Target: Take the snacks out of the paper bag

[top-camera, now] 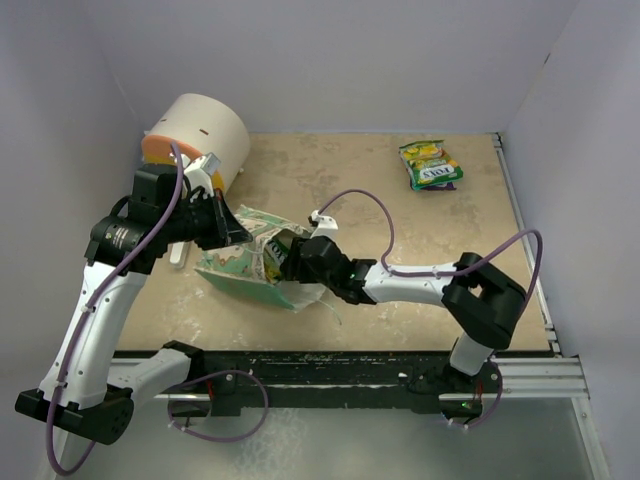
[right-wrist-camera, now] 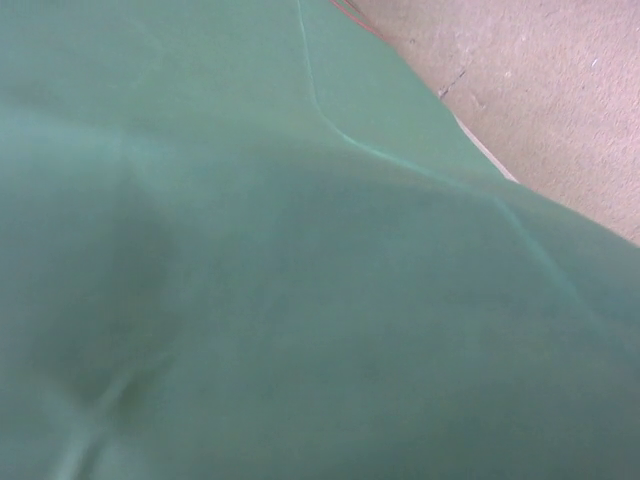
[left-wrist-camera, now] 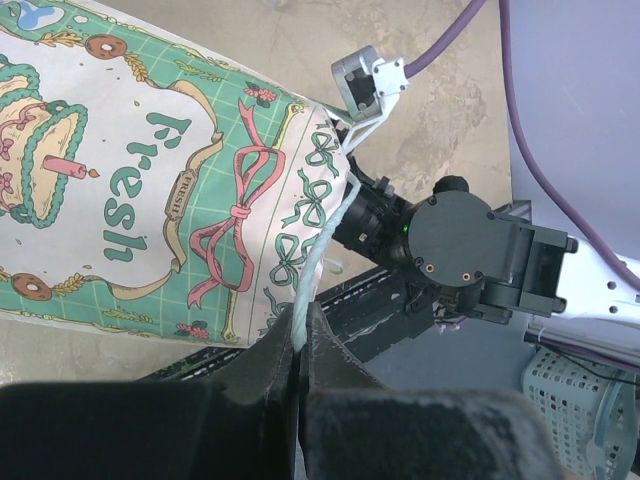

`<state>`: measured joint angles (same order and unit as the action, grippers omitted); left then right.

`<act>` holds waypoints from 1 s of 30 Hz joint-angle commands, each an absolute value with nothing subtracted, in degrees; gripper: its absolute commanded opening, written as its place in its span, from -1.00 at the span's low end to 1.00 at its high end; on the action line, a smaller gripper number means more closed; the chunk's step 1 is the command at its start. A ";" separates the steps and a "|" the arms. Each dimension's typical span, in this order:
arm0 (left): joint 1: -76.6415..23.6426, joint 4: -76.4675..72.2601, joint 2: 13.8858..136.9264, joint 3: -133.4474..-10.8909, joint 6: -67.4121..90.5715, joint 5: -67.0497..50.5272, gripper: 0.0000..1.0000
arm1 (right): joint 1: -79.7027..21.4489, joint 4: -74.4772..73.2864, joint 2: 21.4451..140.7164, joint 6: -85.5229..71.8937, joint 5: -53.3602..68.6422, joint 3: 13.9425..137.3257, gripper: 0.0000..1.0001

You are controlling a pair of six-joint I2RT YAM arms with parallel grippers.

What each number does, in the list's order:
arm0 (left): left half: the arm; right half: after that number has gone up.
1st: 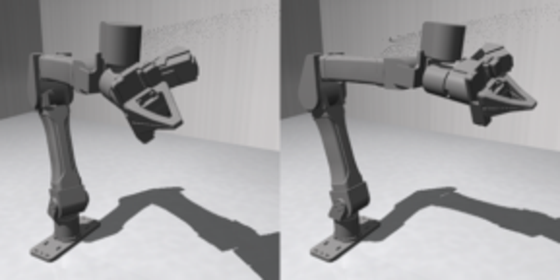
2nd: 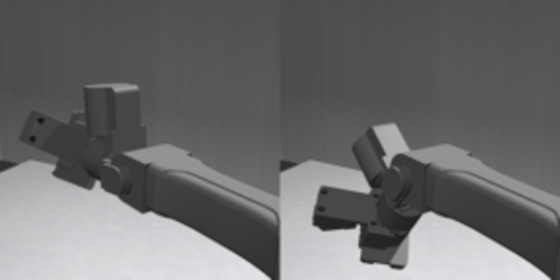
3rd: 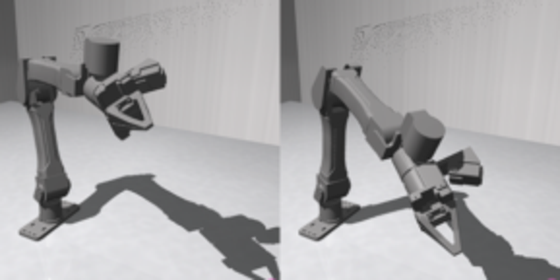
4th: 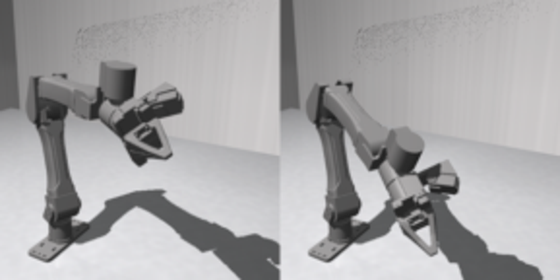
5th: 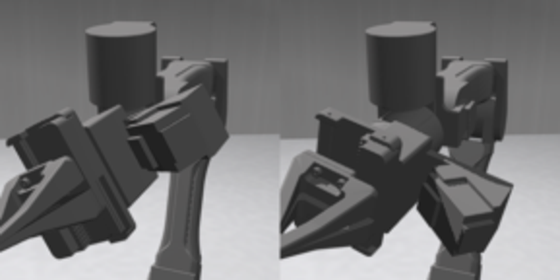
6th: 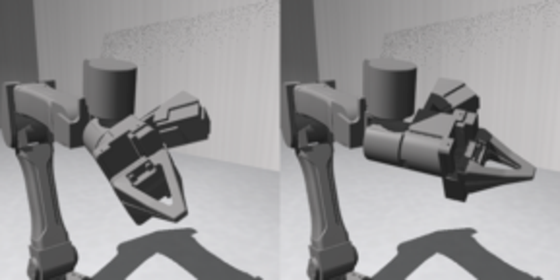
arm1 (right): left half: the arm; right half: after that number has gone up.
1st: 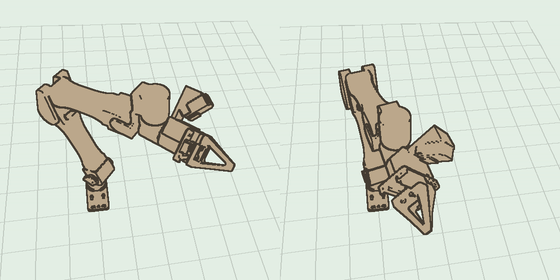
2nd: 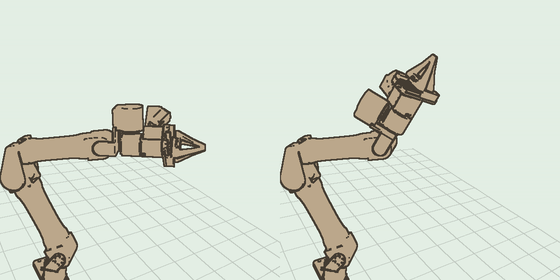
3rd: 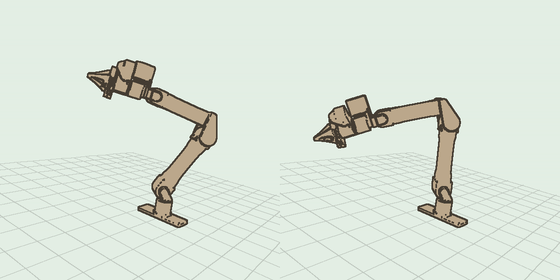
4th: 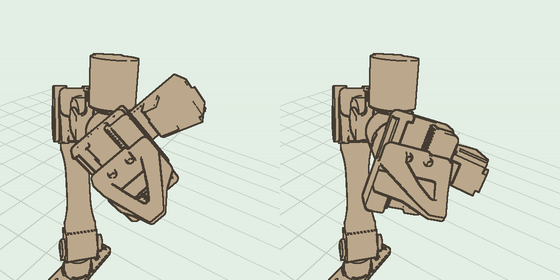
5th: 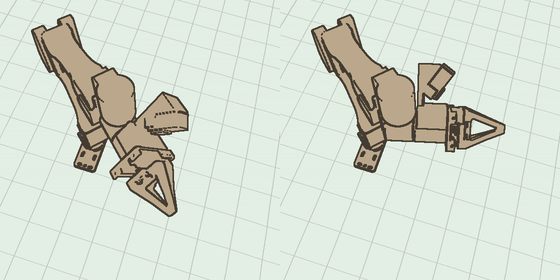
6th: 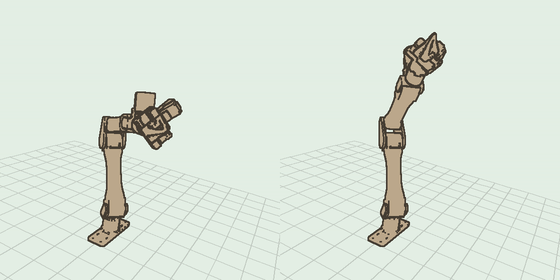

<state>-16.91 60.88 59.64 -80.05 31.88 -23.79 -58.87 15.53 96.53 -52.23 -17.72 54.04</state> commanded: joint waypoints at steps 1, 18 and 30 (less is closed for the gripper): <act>-16.91 58.80 59.04 -80.91 31.26 -24.31 -1.00 | -58.89 16.69 97.56 -54.93 -17.98 55.22 0.08; -16.88 58.96 59.26 -80.90 30.67 -24.71 -1.00 | -58.18 27.02 101.47 -60.11 -16.45 60.45 -0.79; -16.89 60.67 59.60 -82.35 30.50 -19.61 -1.00 | -58.16 30.40 89.55 -49.35 -6.97 57.04 -1.00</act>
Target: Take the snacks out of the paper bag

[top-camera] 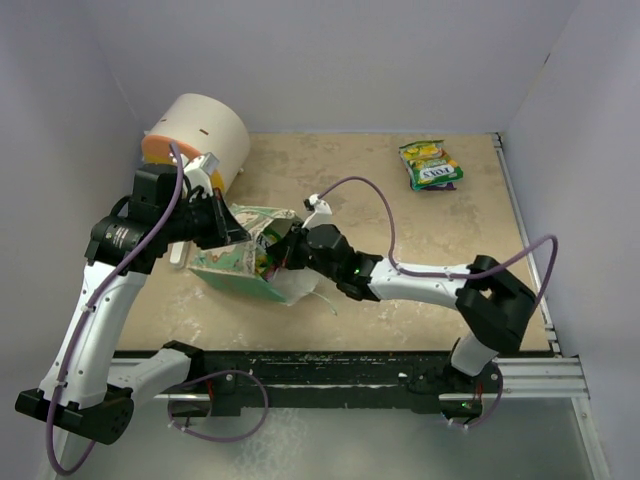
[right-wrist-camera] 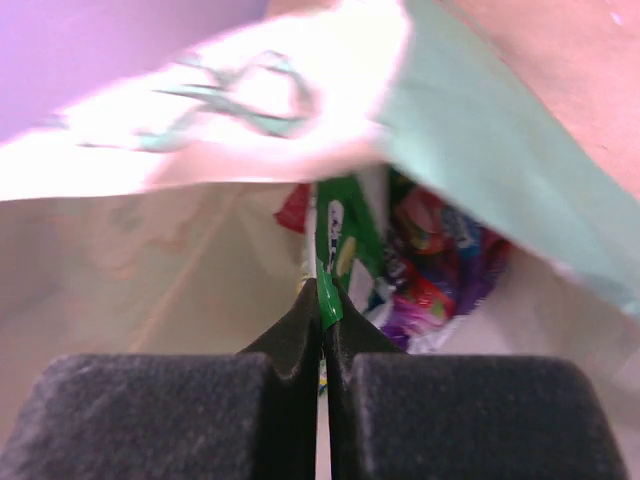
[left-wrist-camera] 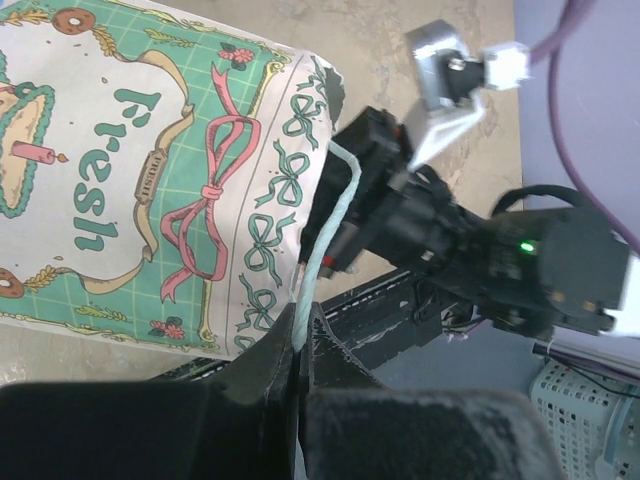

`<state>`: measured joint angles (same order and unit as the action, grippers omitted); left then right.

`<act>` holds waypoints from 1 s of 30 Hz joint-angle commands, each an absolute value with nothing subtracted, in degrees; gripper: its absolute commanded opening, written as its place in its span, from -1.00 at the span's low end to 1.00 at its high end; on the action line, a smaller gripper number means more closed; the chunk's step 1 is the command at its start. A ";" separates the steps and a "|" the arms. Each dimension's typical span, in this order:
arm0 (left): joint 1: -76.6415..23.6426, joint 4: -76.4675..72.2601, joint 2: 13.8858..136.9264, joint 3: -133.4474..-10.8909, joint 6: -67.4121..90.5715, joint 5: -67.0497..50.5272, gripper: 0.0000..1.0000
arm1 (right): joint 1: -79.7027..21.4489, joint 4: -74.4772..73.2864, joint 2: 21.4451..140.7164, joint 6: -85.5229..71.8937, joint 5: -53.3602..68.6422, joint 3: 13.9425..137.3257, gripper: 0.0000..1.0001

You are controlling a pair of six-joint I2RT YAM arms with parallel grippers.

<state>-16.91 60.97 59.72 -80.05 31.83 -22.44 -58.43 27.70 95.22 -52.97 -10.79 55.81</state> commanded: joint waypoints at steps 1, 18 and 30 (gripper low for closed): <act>-16.89 60.77 59.55 -82.54 30.49 -18.89 -1.00 | -58.15 29.12 88.69 -49.47 -6.26 56.97 -1.00; -16.89 61.86 60.89 -83.84 30.26 -11.66 -1.00 | -57.83 0.00 66.36 -42.13 -8.47 61.46 -1.00; -16.94 62.21 61.78 -83.76 30.21 -10.78 -1.00 | -46.65 -22.35 58.97 -27.49 -23.17 73.46 -1.00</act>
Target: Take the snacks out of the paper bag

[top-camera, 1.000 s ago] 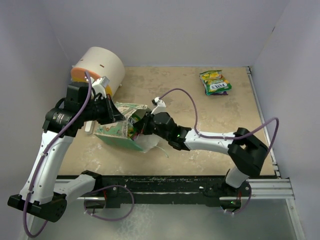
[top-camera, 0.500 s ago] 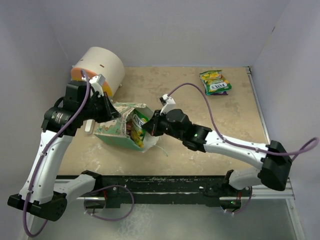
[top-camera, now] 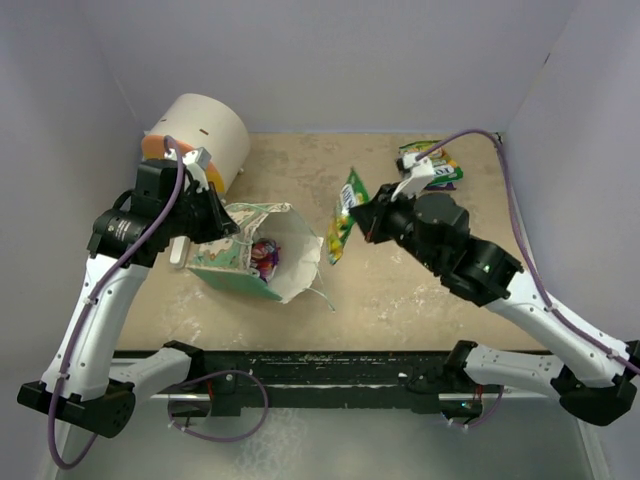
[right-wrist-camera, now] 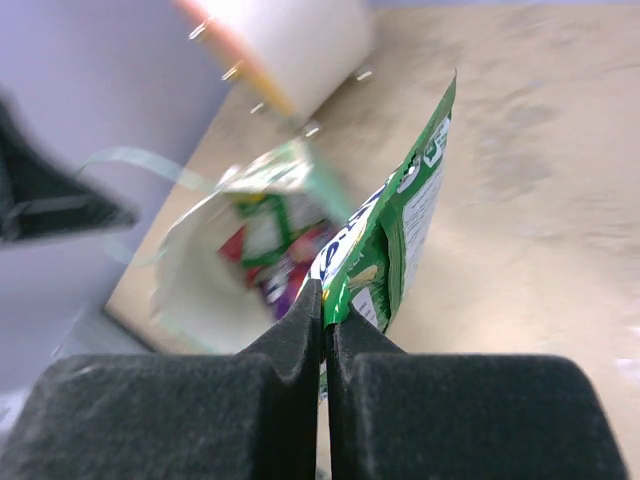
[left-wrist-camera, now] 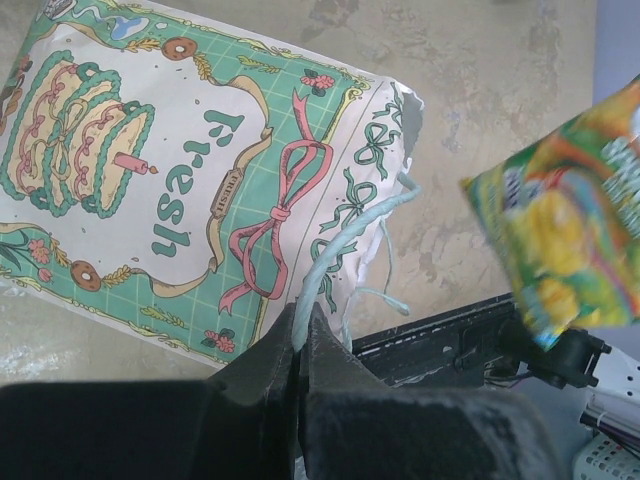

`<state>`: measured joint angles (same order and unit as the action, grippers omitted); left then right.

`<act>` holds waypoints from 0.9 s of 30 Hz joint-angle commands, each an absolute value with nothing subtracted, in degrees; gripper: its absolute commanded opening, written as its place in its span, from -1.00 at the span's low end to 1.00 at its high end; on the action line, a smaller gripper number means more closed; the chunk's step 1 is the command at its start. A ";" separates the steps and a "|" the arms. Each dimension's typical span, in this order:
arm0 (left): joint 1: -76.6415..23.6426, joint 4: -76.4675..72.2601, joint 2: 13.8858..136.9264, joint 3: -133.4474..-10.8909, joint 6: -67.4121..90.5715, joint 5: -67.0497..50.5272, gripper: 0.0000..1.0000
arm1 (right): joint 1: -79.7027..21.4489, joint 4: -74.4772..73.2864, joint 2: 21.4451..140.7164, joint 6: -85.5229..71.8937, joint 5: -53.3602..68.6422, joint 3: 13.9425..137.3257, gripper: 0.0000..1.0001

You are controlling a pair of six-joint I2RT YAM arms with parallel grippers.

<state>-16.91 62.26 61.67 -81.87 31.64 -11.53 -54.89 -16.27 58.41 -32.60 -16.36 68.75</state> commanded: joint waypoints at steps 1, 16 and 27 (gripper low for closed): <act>-16.93 62.22 61.83 -83.80 30.23 -10.88 -1.00 | -43.44 -22.55 59.47 -27.54 -22.67 73.77 -1.00; -16.88 63.01 62.05 -85.23 29.80 -10.97 -1.00 | -20.68 -12.16 78.75 -37.43 -4.64 76.96 -1.00; -16.90 63.45 61.44 -85.86 29.88 -9.80 -1.00 | -6.35 -4.06 85.24 -45.27 8.15 65.59 -1.00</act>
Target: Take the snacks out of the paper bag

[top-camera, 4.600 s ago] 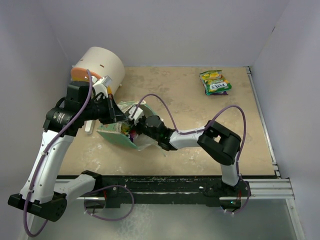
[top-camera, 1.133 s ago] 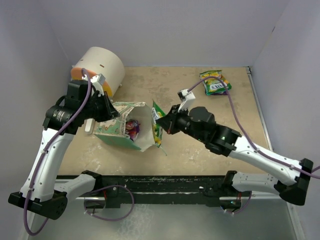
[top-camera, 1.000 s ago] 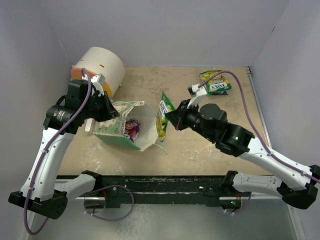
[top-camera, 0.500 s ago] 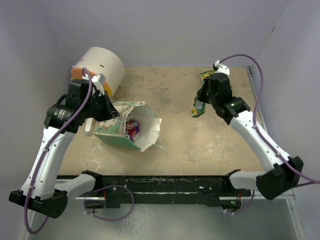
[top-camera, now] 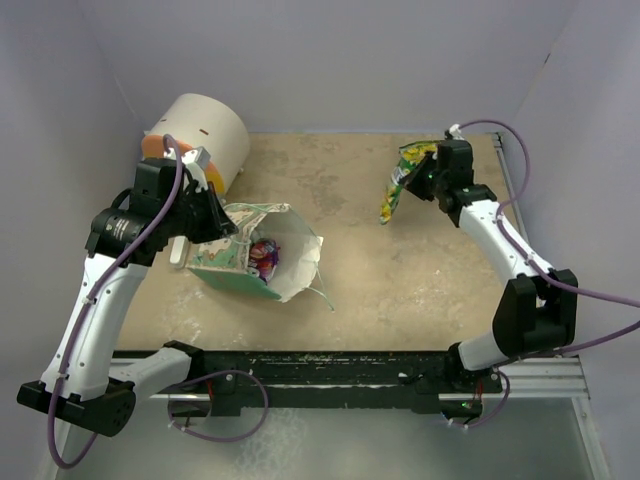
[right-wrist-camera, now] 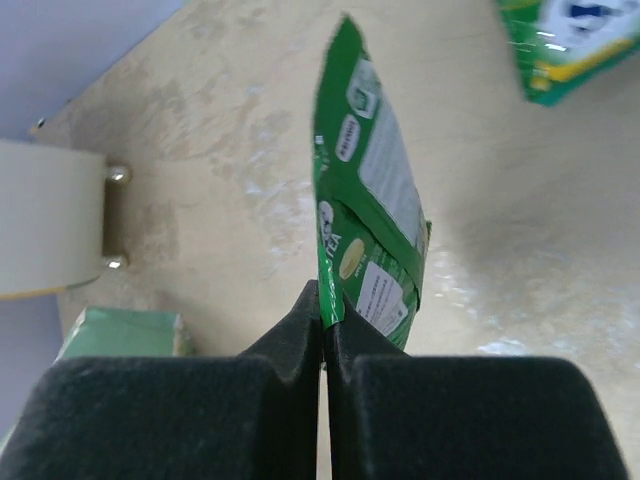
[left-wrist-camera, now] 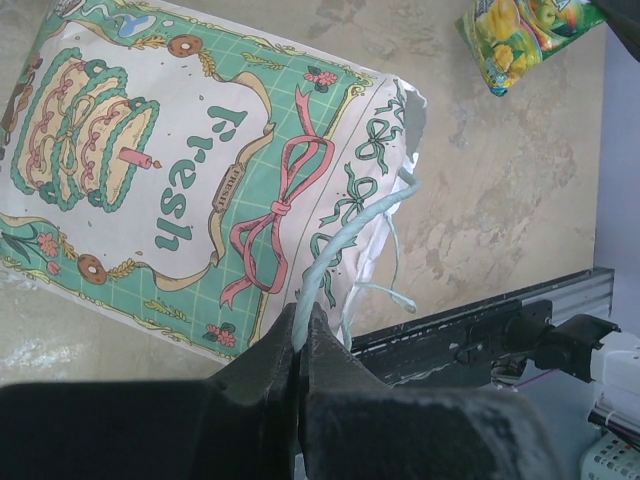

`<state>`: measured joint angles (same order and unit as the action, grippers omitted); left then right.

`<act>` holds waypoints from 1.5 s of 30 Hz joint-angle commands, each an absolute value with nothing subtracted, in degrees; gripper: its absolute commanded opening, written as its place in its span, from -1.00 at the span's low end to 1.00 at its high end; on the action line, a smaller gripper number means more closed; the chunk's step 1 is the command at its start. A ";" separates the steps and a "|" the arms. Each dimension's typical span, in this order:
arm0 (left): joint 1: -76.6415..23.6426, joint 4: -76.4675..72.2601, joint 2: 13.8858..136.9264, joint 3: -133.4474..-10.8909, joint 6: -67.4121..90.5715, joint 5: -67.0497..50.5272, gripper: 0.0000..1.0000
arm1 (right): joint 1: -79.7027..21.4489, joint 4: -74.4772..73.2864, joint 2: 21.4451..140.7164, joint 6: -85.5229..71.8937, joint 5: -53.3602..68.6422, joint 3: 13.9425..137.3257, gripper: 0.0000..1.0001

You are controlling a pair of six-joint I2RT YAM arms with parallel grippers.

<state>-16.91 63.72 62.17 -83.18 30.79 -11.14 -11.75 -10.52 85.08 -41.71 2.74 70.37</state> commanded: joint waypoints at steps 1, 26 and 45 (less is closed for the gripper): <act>-16.90 63.53 61.40 -85.85 29.88 -9.76 -1.00 | -4.89 -2.95 85.32 -45.03 8.31 63.59 -1.00; -16.94 63.48 61.50 -85.54 30.27 -10.54 -1.00 | 18.01 1.93 86.62 -48.68 4.76 43.02 -1.00; -16.91 58.62 57.57 -79.02 27.73 -25.27 -1.00 | 8.07 -3.67 68.46 -27.01 20.30 45.95 0.14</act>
